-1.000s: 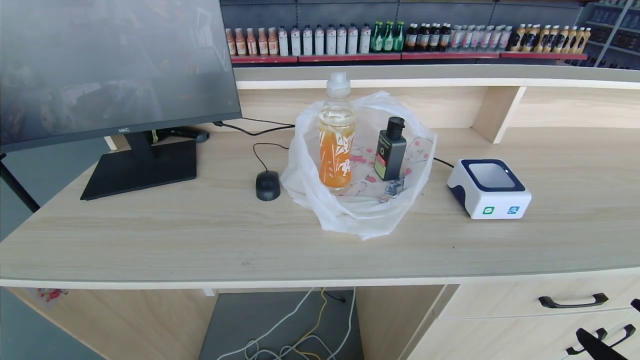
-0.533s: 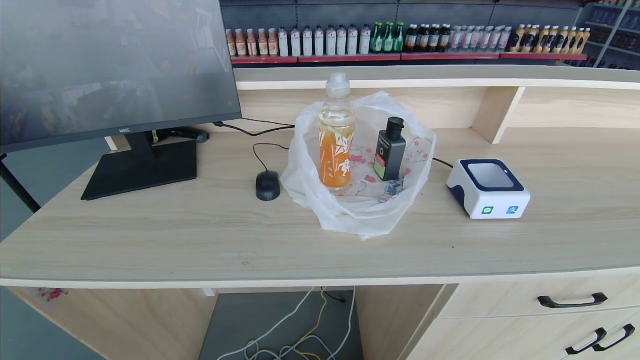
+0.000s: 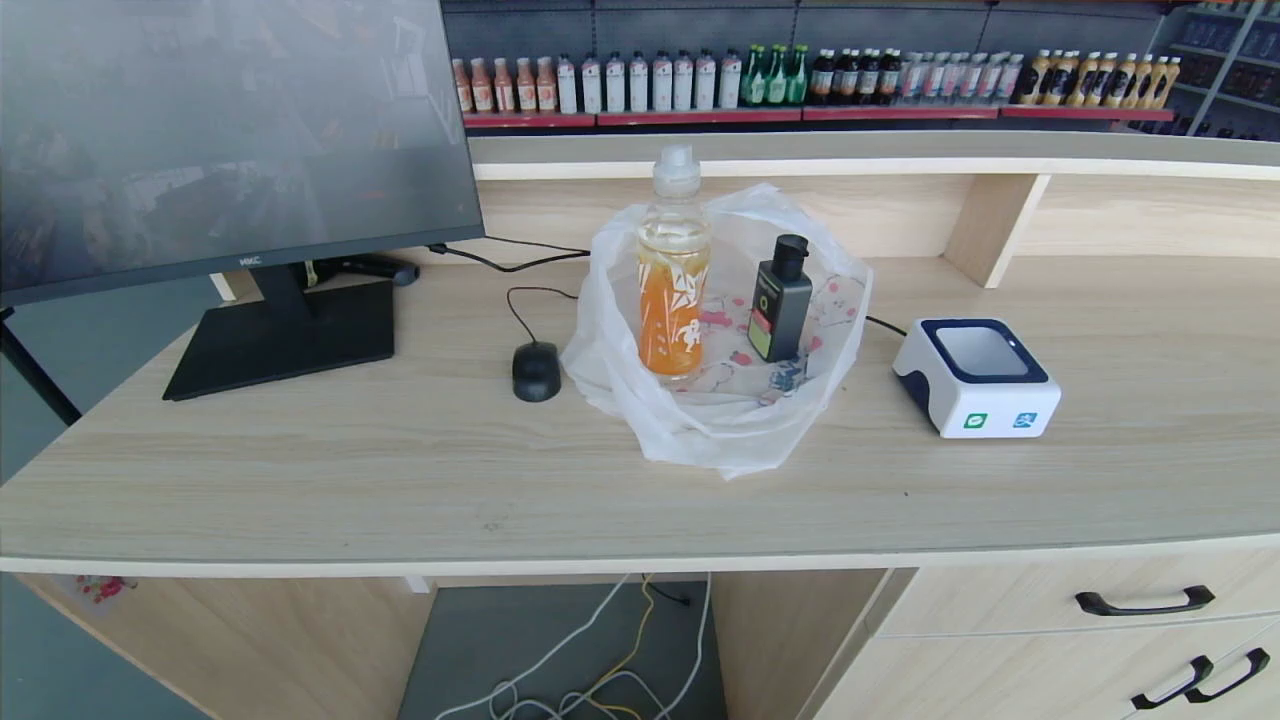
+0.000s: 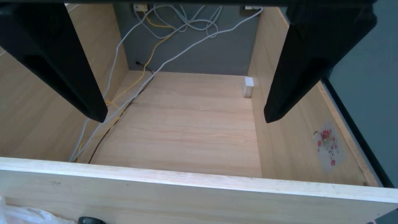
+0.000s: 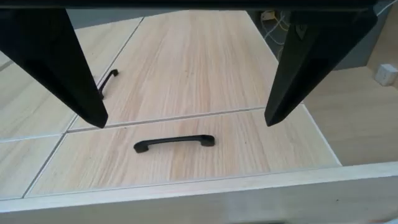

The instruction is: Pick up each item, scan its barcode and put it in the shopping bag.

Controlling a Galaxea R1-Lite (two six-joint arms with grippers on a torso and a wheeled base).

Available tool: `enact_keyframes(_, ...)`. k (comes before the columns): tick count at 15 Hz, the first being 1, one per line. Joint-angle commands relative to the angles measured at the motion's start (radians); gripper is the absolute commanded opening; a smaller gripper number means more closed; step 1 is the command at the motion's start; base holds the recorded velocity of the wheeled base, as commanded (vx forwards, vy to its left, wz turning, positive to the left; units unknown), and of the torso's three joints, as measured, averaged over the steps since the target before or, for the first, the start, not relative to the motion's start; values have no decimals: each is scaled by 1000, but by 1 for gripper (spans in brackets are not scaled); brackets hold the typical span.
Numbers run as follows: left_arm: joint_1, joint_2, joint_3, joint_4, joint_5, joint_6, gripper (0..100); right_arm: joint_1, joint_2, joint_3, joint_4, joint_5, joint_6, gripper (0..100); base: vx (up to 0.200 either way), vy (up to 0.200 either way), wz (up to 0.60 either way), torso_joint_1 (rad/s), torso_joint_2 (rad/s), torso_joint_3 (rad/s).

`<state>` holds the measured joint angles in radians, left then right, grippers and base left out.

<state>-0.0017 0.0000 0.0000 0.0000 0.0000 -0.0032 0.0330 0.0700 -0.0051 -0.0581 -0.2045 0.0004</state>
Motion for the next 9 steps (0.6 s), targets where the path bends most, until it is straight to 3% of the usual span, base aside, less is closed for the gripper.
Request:
enact_keyframes(1, 0, 0, 0, 0, 0, -1, 100, -33, -70, 5, 0, -1, 1, 100, 0, 0, 0, 0, 0, 0)
enact_keyframes(6, 0, 0, 0, 0, 0, -1, 100, -33, -70, 5, 7, 4, 79, 100, 0, 0, 0, 0, 0, 0)
enact_keyframes(9, 2, 0, 0, 0, 0, -3, 100, -33, -70, 5, 11, 2, 205, 100, -200, 0, 0, 9, -1, 2)
